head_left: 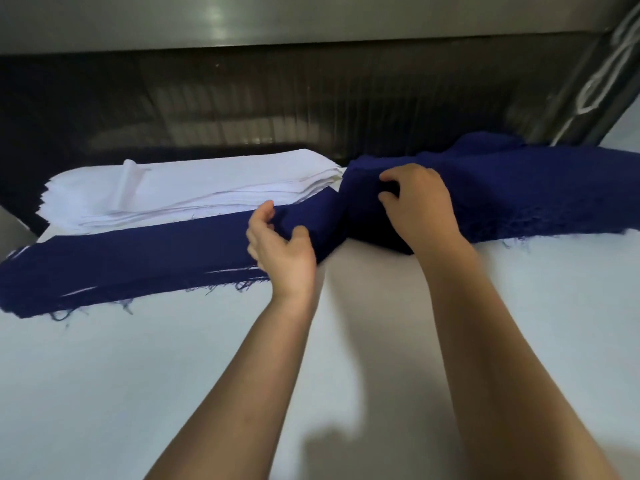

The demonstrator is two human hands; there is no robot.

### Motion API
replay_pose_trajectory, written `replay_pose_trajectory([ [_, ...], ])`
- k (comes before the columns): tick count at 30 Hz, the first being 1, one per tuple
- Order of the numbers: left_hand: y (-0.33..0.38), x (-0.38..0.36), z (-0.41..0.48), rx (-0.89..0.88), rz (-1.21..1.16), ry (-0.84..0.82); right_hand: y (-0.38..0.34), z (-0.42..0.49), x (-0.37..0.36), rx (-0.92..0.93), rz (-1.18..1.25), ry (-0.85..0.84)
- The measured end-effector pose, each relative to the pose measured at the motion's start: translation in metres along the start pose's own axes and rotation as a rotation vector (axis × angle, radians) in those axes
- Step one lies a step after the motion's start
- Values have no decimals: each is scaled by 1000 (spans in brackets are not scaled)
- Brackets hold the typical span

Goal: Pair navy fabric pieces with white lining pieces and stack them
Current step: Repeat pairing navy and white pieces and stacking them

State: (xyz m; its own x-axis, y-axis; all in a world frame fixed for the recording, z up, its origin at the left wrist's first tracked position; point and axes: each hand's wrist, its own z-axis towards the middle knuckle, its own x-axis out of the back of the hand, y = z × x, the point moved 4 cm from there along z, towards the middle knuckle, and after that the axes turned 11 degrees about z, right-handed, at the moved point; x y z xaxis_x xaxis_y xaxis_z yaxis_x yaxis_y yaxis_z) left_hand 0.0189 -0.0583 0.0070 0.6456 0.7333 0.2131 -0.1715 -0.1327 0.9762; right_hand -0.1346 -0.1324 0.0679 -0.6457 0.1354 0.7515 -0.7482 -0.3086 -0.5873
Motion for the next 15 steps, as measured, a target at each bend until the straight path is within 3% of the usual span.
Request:
replay_pose_trajectory([
  [6, 10, -46, -11, -170, -1, -270, 8, 7, 7, 8, 7, -48],
  [15, 9, -58, -32, -434, 173, -309, 18, 6, 19, 43, 111, -29],
])
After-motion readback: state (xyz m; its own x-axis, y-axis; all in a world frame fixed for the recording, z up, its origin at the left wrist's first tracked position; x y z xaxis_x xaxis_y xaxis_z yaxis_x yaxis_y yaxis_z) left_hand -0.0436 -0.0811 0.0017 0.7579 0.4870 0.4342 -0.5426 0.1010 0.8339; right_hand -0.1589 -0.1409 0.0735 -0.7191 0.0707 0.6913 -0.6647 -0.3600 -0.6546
